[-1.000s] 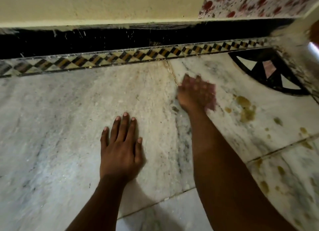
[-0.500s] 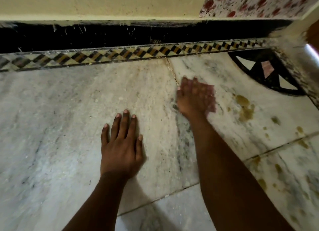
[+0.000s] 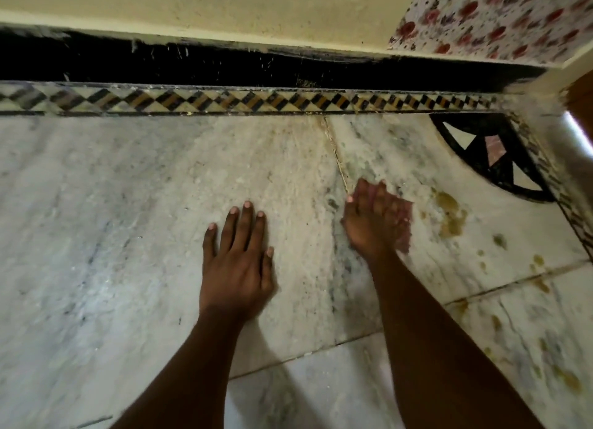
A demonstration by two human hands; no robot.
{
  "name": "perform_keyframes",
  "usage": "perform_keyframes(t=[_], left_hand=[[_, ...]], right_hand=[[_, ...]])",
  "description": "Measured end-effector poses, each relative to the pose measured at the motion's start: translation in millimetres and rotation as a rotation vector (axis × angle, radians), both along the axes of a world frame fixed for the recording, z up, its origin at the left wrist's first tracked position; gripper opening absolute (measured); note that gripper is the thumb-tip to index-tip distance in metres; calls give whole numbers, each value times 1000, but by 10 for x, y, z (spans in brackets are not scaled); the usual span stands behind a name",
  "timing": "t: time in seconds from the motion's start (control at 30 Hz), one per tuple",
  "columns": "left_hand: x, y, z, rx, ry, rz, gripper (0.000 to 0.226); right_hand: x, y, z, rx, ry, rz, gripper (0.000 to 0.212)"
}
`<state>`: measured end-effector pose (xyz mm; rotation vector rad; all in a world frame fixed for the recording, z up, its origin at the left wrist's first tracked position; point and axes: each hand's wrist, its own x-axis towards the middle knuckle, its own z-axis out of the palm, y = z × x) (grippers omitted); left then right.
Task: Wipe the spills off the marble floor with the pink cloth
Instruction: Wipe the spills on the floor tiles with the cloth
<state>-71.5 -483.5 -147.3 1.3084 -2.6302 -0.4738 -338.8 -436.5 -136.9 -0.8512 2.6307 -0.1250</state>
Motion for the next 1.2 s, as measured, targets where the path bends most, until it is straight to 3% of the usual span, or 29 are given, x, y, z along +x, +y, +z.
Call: perform_keyframes(t=[0.1,0.2,0.27,0.33,0.4,0.43,0.5,0.57,0.63,0.67,0.73,0.8,0.87,0.97,1.07,1.13,1.2], left_hand=[[3,13,49,-27,2,-6,68],[18,12,143,20,-55,-15,69],[19,42,244,24,-129,-27,70],[-111,74,341,-21,-154,-48,65],[-386,69,315,-128,-66,-69,57],[-542,58,281,-143,8,-72,57],[-830,42,220,-84,69,-66,61],[-950,32,135,-23,10,-8,64],[-978,-8,17,-26,-6,34,66],[-964,-24,-1,-30,0,42,67],[-977,-36,-16,-35,7,41,68],[-995,-35,-38,-41,-4,57,67],[-993,-9,-21,-46,-14,70,66],[-990,-22,17,-31,-38,55,66],[-994,-33,8,-26,-36,77,66],[-996,-44,-8,-33,-32,68,66],[-992,-48,-11,-36,-33,67,66]], right_hand=[[218,77,29,-17,9,244,59],[500,841,103,10,75,394,58],[480,1261,160,81,79,274,60],[315,1166,184,-22,22,9,60],[155,706,113,-134,-35,-212,59],[104,468,77,-110,-37,-184,59],[69,311,9,-41,15,74,59],[33,544,-49,-127,147,423,57],[-44,892,-74,-235,270,599,55],[-101,977,-76,-248,299,587,54],[-256,814,-70,-198,271,351,54],[-317,303,-83,-178,177,39,56],[-268,-203,-97,-185,77,-77,59],[-182,-340,-126,-230,128,230,59],[-173,272,-154,-370,291,569,53],[-308,604,-152,-355,308,545,52],[-486,501,-124,-274,283,343,53]])
